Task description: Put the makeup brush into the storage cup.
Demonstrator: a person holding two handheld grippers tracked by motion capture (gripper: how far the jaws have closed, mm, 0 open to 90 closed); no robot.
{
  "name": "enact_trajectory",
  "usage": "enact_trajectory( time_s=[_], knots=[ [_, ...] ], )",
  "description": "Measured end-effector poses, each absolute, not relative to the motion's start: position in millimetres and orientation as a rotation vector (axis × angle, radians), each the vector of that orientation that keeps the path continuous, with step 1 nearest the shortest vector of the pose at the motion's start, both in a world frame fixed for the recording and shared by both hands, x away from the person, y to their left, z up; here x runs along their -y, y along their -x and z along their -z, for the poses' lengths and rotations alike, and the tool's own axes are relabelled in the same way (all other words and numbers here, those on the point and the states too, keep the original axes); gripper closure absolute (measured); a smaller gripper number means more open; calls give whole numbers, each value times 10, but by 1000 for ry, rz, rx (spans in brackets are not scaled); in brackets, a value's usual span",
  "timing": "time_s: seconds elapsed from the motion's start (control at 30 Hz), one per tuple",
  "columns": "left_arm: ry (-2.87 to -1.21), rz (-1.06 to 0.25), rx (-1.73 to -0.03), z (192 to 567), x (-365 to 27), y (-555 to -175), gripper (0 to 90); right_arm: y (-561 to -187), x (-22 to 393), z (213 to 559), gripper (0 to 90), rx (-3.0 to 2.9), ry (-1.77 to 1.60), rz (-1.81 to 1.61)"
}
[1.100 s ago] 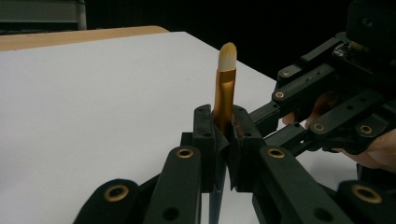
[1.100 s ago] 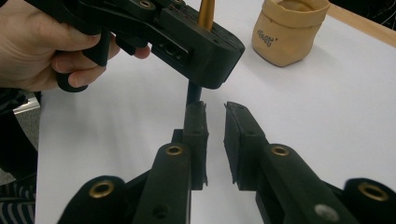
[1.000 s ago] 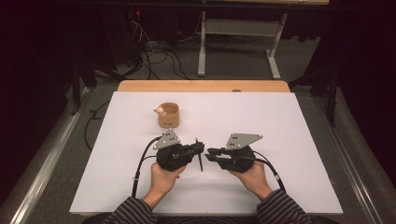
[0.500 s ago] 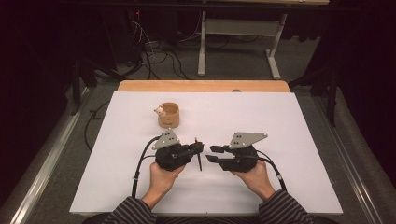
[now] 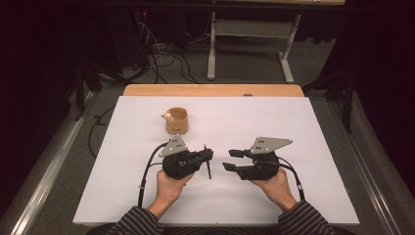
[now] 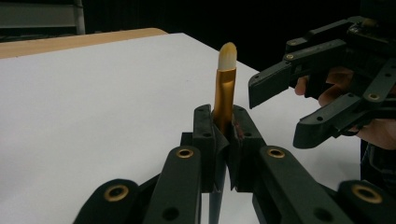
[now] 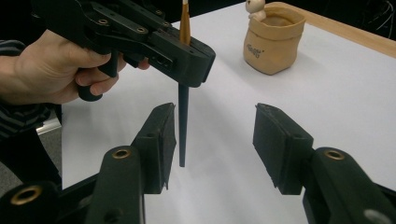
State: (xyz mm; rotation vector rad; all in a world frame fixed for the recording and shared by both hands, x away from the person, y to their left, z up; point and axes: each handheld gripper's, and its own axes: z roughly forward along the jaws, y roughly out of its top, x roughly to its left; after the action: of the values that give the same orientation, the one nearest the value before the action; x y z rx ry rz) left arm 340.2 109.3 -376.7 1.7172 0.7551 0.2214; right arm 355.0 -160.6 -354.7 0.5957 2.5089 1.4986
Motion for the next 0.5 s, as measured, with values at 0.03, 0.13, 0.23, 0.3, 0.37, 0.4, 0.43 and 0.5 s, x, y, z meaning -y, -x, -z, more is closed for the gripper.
enact_trajectory(
  time_s=[0.03,0.13,0.23,0.3,0.37,0.4,0.43,0.5],
  knots=[
    [-1720,-223,-754,3766,-1092,-3401,838,-3547,1623,3543,497,-2506,-601,-1501],
    [-1723,-226,-749,3764,-1089,-3398,839,-3545,1680,3537,483,-2490,-611,-1507],
    [-1724,-225,-748,3763,-1091,-3397,838,-3545,1741,3537,474,-2475,-623,-1503],
    [-1725,-224,-747,3763,-1093,-3396,838,-3538,1785,3537,474,-2464,-630,-1498],
    [-1724,-222,-748,3762,-1094,-3398,838,-3538,1836,3535,473,-2451,-639,-1500],
    [-1724,-222,-749,3763,-1093,-3399,839,-3536,1861,3534,473,-2443,-644,-1500],
    [-1724,-222,-749,3763,-1094,-3399,839,-3534,1885,3533,473,-2435,-649,-1498],
    [-1724,-220,-748,3763,-1094,-3400,838,-3529,1932,3530,473,-2422,-661,-1502]
  ],
)
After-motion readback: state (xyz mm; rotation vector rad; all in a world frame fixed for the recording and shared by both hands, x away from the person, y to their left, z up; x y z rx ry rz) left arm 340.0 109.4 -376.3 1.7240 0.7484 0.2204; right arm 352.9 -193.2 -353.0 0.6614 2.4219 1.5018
